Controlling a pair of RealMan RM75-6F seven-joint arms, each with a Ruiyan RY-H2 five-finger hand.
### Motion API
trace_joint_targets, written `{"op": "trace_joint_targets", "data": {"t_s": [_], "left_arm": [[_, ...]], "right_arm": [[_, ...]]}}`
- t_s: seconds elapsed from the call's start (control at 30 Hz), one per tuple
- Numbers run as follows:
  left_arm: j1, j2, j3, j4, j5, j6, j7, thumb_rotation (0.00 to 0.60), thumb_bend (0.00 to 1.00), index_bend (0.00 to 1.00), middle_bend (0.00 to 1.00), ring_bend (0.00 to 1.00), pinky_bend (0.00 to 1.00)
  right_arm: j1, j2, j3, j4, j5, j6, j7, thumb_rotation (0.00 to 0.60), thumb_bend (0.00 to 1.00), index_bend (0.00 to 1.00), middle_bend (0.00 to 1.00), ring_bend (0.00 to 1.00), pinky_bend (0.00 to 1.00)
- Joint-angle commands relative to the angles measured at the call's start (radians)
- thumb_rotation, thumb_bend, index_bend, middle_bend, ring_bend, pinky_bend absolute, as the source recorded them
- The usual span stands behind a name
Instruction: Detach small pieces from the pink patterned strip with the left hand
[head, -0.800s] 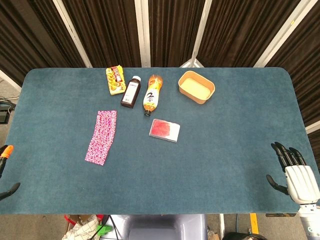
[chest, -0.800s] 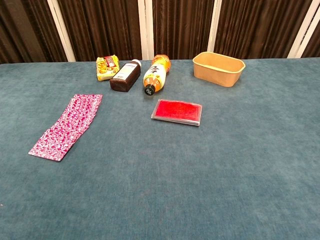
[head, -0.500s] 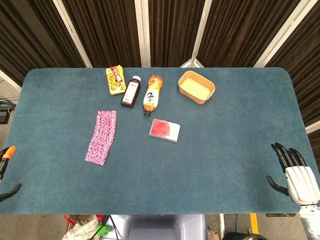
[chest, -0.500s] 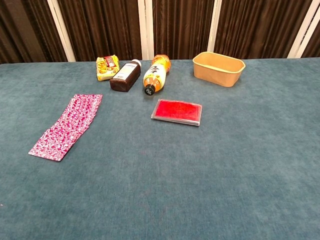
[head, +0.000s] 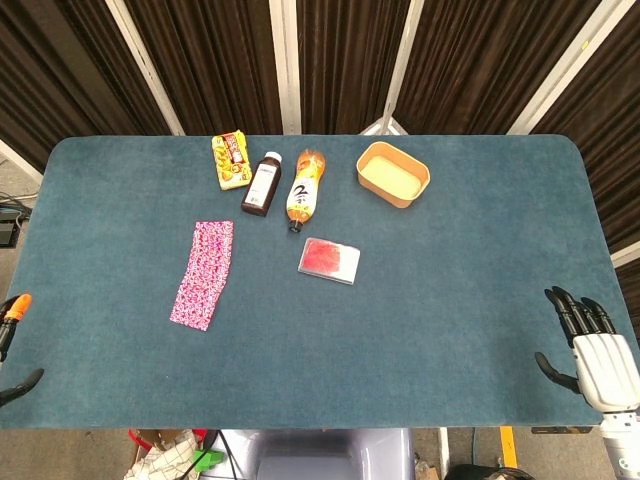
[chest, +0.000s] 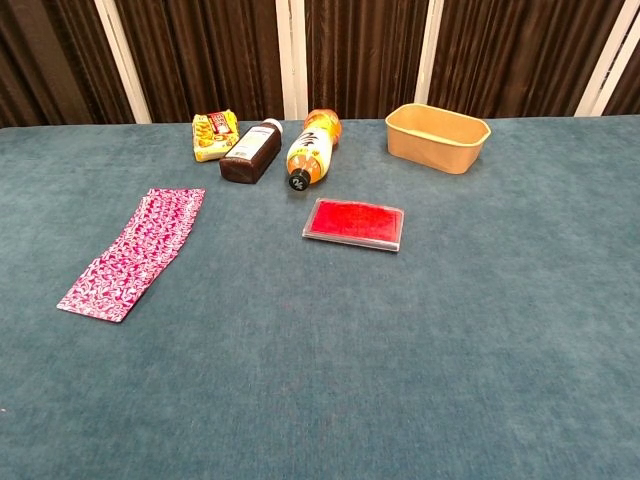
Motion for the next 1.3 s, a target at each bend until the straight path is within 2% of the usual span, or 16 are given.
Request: {"op": "trace_joint_targets", "data": {"t_s": [0.03,0.2,0.4,0.57,0.63,0.8,1.13,1.3], "left_arm": [[-0.007,-0.001,0.001,-0.003,0.0,-0.014,-0.005,0.6,0.25,0.1,0.11,0.01,0.21],[-0.048,-0.015,0.005,-0.001,0.013,-0.082,-0.019,0.6,0.27,0.1,0.22,0.13,0.29],[-0.118,-0.05,-0.002,0.024,0.014,-0.19,0.023,0.6,0.41,0.1,0.54,0.42,0.51],[-0.175,-0.067,0.005,0.012,-0.001,-0.299,0.044,0.6,0.65,0.1,0.81,0.63,0.64],[-0.194,-0.075,0.003,0.008,-0.007,-0.328,0.063,0.6,0.73,0.11,0.85,0.67,0.67],[-0.239,-0.087,0.005,-0.029,-0.045,-0.421,0.139,0.6,0.83,0.11,0.87,0.7,0.68],[-0.307,-0.108,0.001,-0.099,-0.209,-0.572,0.304,0.6,0.85,0.12,0.88,0.72,0.68],[-0.332,-0.135,-0.007,-0.107,-0.275,-0.6,0.378,0.6,0.85,0.12,0.88,0.72,0.68]], "right_arm": [[-0.001,0.002,0.0,-0.001,0.002,0.0,0.004,0.6,0.31,0.0,0.11,0.18,0.14],[-0.001,0.004,-0.001,-0.004,0.004,-0.004,0.009,0.6,0.31,0.0,0.11,0.18,0.14],[-0.004,0.007,-0.003,-0.009,0.0,0.0,0.012,0.6,0.31,0.0,0.11,0.18,0.14],[-0.003,0.008,-0.002,-0.007,0.004,-0.003,0.016,0.6,0.31,0.0,0.11,0.18,0.14],[-0.003,0.007,-0.002,-0.005,0.003,-0.003,0.019,0.6,0.31,0.0,0.11,0.18,0.14],[-0.002,0.008,-0.002,-0.006,0.004,-0.005,0.02,0.6,0.31,0.0,0.11,0.18,0.14],[-0.005,0.013,0.001,-0.004,0.011,-0.001,0.033,0.6,0.31,0.0,0.11,0.18,0.14],[-0.006,0.014,0.003,-0.002,0.013,0.0,0.039,0.6,0.31,0.0,0.11,0.18,0.14]]}}
